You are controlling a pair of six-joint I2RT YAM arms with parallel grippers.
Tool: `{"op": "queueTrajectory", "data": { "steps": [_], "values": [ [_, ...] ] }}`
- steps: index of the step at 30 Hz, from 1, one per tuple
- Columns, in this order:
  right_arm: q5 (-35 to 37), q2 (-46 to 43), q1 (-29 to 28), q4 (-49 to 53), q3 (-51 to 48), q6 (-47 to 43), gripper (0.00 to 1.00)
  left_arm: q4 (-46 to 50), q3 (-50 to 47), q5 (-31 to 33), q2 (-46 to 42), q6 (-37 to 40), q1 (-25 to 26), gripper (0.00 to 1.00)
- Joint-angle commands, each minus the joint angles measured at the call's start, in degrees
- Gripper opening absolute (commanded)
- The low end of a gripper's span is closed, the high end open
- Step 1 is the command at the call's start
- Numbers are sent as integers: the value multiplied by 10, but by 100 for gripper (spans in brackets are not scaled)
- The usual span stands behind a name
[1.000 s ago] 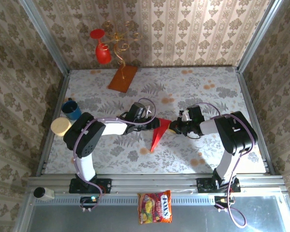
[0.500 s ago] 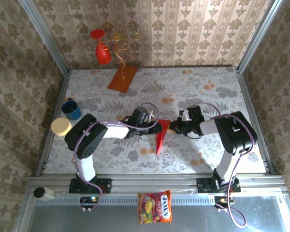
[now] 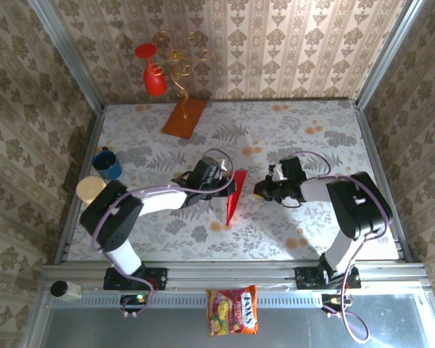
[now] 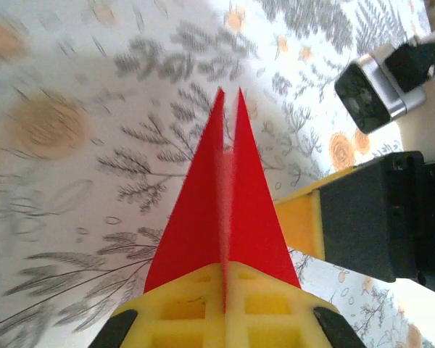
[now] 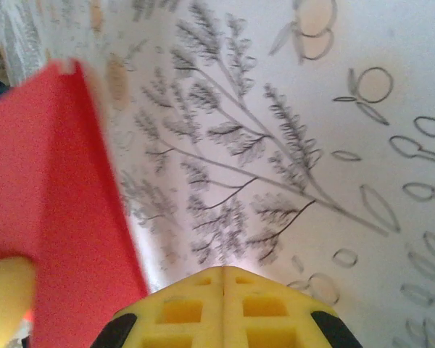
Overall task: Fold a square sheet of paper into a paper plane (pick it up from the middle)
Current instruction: Turn over a paper plane at the center of the table.
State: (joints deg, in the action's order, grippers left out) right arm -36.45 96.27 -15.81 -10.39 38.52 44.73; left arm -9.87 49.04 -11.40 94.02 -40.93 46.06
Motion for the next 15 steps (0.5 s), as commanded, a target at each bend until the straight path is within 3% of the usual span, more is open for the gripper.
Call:
{"op": "queueTrajectory", "data": {
  "steps": [1, 7, 15],
  "values": [
    [18, -61, -4, 51, -8, -13, 0, 155, 46, 114, -50, 63, 3, 0],
    [50, -152, -34, 71, -57, 0, 0, 295, 102, 200, -46, 104, 3, 0],
    [97, -227, -89, 89, -98, 17, 0, 314, 119, 233, 17, 102, 5, 0]
  ]
}}
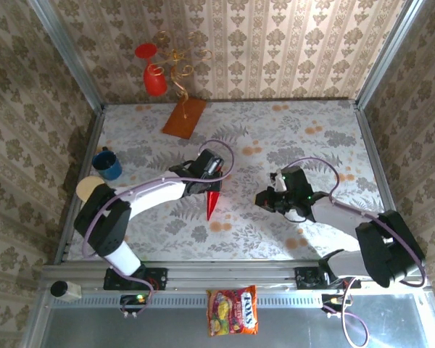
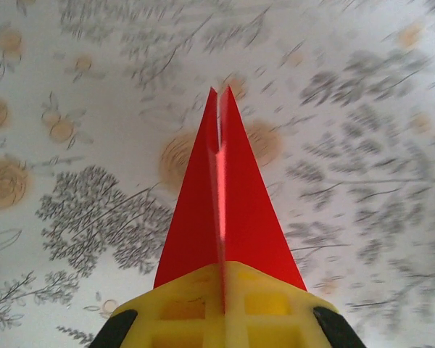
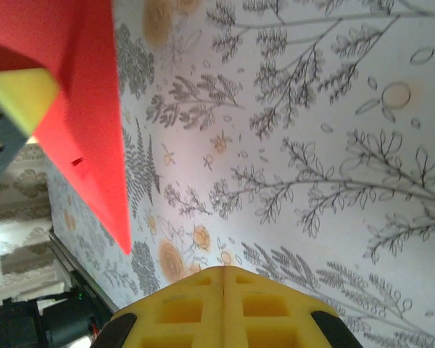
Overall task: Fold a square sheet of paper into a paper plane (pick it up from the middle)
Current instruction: Turn over a paper plane at the center of the table.
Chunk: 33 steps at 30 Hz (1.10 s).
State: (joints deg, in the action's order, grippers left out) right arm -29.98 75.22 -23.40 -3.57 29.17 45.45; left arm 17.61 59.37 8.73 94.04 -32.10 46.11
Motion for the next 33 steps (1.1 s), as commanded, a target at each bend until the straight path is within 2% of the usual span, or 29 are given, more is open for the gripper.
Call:
{"op": "queueTrajectory", "data": {
  "steps": [1, 11, 16, 22, 33],
  "values": [
    [36, -20, -19, 21, -6, 12, 0, 33, 16, 29, 24, 17, 5, 0],
    [47, -4, -43, 5, -8, 17, 0, 18, 22, 26, 62, 19, 12, 1],
    [47, 4, -46, 6, -2, 15, 0, 18, 18, 27, 58, 16, 18, 20],
    [47, 11, -47, 1, -3, 14, 0, 19, 18, 25, 57, 13, 28, 37],
    [50, 5, -47, 11, 1, 9, 0, 9, -2, 28, 65, 4, 35, 42]
  ]
}}
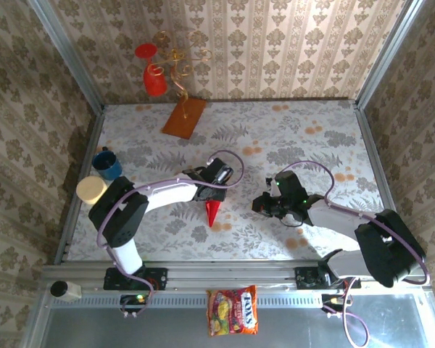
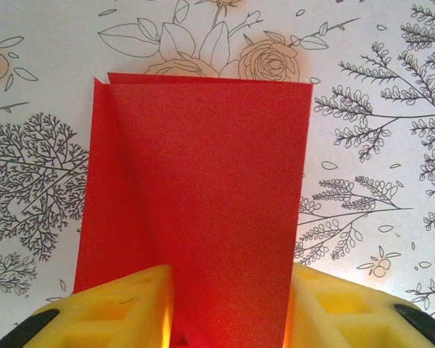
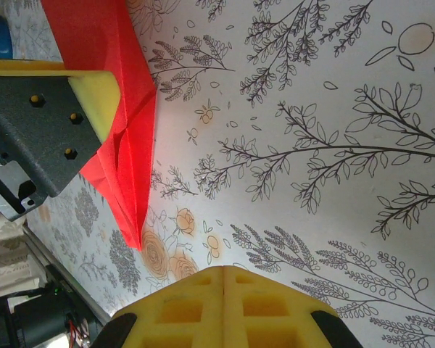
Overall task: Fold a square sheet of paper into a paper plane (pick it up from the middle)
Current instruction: Turn over a paper plane at the center of the table.
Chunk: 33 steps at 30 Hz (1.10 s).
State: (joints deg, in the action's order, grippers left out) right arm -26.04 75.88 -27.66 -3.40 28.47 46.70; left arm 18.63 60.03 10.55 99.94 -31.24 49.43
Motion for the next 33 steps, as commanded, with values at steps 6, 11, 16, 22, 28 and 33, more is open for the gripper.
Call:
{"op": "queueTrajectory", "data": {
  "steps": [6, 11, 16, 22, 28, 33],
  "values": [
    [19, -10, -5, 22, 7, -13, 0, -25, -38, 8, -14, -1, -3, 44],
    [25, -14, -4, 30, 7, -16, 0, -43, -69, 7, -35, -1, -12, 38],
    [27, -17, -4, 34, 5, -18, 0, -63, -97, -1, -51, 0, -21, 41],
    [31, -20, -4, 36, 2, -17, 0, -111, -136, -27, -54, 2, -29, 46],
    [35, -28, -4, 45, 2, -17, 0, -164, -165, -52, -36, -1, -37, 50],
    [38, -32, -4, 53, 8, -19, 0, -202, -161, -70, -26, 14, -42, 53]
  ]
}}
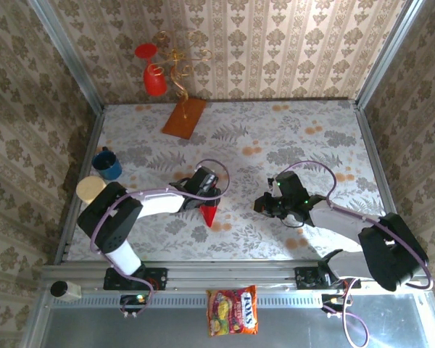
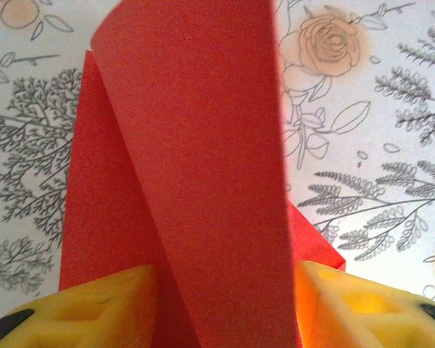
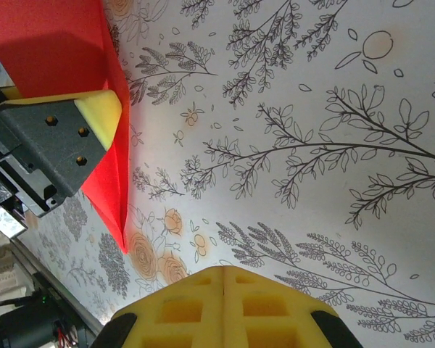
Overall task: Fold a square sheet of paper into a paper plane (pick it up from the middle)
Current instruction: Turn over a paper plane at the center of the table.
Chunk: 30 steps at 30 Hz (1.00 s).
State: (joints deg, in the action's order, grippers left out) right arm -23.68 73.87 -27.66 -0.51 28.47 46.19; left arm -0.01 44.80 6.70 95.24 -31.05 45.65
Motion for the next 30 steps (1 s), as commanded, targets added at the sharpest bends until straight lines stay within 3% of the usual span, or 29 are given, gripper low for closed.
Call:
{"op": "queueTrajectory", "data": {
  "steps": [1, 9, 19, 30],
  "values": [
    [15, -12, -4, 26, 10, -15, 0, -23, -4, -39, 25, 16, -5, 53],
    [20, -13, -4, 31, 15, -14, 0, 1, 74, -78, 82, 33, -5, 53],
    [21, -12, -2, 28, 14, -14, 0, 96, 118, -16, 114, 41, 9, 59],
    [24, -30, 3, 39, 19, -13, 0, 110, 139, -27, 121, 61, 11, 61]
  ]
}}
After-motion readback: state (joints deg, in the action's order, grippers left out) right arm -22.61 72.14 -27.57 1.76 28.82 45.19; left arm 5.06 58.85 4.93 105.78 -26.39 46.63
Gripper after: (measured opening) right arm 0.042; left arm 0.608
